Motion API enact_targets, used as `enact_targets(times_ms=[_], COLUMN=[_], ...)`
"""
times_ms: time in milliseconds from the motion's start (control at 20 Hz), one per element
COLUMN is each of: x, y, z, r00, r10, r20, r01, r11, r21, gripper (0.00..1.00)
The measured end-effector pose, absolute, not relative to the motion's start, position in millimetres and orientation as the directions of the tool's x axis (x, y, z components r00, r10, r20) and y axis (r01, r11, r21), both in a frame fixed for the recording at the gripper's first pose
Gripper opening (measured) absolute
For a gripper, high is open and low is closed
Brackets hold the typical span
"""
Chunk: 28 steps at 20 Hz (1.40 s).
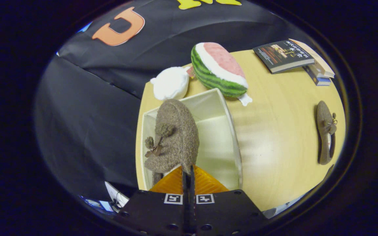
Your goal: Open the storage box then place both shoes into the box .Put the left shoe in first, then the right shoe, with the right side of both shoes facing outward in a uniform manner.
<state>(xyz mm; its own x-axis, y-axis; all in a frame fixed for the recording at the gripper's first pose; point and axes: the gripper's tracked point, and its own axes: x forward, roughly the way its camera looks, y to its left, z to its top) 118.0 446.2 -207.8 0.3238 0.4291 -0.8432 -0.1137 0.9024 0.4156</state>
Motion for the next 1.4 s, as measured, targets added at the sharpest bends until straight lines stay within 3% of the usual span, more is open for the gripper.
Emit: enact_targets(times_ms=[550, 600, 950, 1000, 1100, 1400], x=[131, 131, 99, 95, 91, 94], y=[486, 487, 482, 477, 462, 385], z=[-301, -297, -233, -217, -188, -146], r00=[0.249, 0.254, 0.234, 0.245, 0.285, 0.344], r10=[0.271, 0.288, 0.425, 0.438, 0.454, 0.420], r20=[-0.930, -0.923, -0.874, -0.865, -0.844, -0.840], r01=[-0.122, -0.146, -0.259, -0.281, -0.331, -0.390], r11=[0.961, 0.955, 0.894, 0.886, 0.873, 0.878], r21=[0.247, 0.258, 0.365, 0.369, 0.357, 0.279], gripper=[0.02, 0.06, 0.80, 0.81, 0.97, 0.96])
